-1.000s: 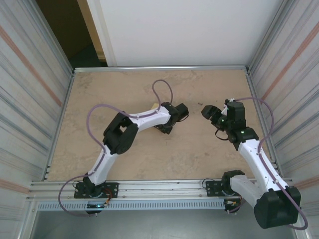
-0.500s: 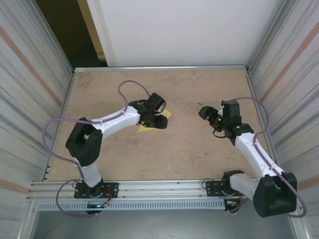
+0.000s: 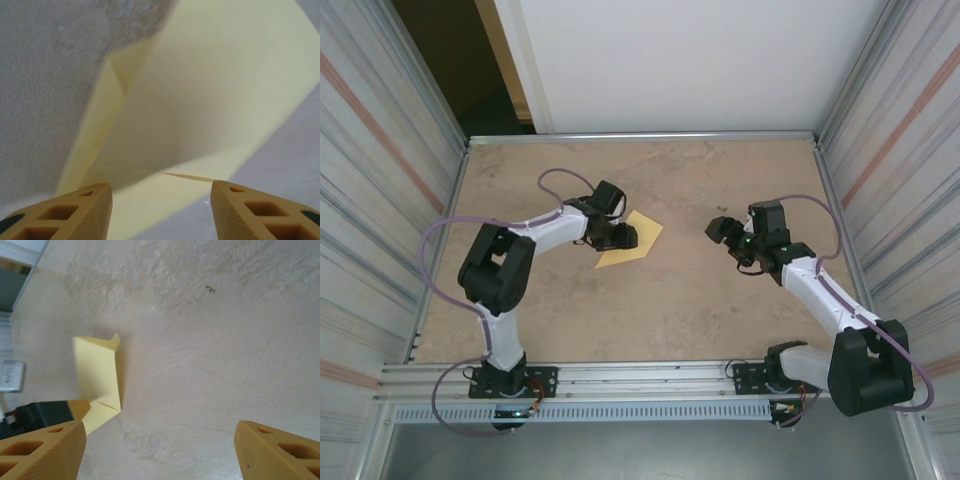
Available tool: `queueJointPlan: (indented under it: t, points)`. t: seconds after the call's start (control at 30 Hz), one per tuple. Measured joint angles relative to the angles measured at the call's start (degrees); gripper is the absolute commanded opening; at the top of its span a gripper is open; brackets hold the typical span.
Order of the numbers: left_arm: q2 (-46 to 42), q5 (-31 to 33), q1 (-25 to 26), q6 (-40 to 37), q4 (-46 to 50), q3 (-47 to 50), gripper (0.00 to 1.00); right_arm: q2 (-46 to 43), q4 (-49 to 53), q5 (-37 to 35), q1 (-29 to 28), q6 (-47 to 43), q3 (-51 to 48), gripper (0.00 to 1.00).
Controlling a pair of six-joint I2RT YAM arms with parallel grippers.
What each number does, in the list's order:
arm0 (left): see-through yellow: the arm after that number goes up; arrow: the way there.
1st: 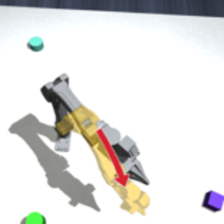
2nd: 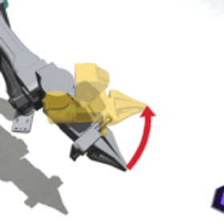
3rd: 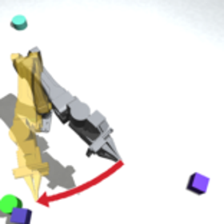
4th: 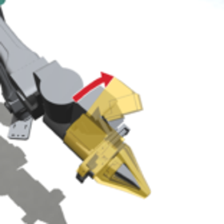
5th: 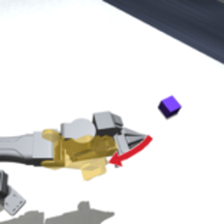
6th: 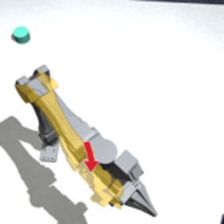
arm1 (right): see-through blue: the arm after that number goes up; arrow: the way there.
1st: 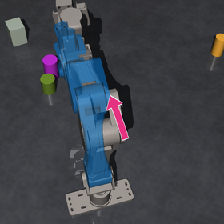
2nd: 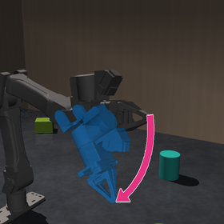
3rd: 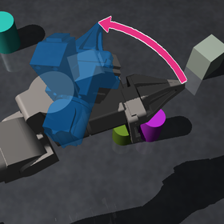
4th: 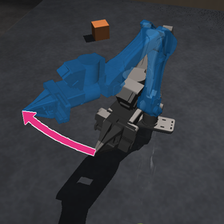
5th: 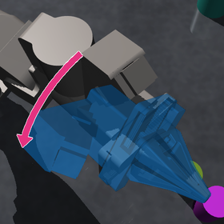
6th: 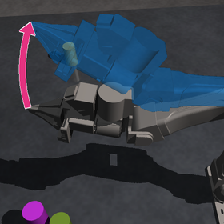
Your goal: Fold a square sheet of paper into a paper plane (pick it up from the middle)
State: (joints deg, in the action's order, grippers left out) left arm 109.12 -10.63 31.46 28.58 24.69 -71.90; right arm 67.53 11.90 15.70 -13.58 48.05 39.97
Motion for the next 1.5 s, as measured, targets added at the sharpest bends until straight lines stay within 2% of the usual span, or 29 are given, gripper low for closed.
queueJointPlan:
  t: [0.33, 0.67, 0.97, 1.5]
  points:
    - [0.9, -4.0, -0.7, 4.1, -4.5, 2.1, 0.56, 5.0, -3.3, 0.7, -5.9, 4.1, 0.8, 0.76]
    - [-2.4, -11.4, -0.7, 17.4, -15.9, 10.8, 0.52, 14.2, -7.6, 0.4, -15.3, 14.6, 0.9, 0.69]
    - [-5.1, -13.0, 0.1, 22.7, -18.9, 15.6, 0.51, 23.3, -13.4, 2.5, -17.6, 20.5, 4.5, 0.49]
    - [-5.1, -13.8, 0.0, 23.4, -19.5, 15.8, 0.51, 31.3, -13.9, 3.7, -19.5, 21.0, 8.3, 0.45]
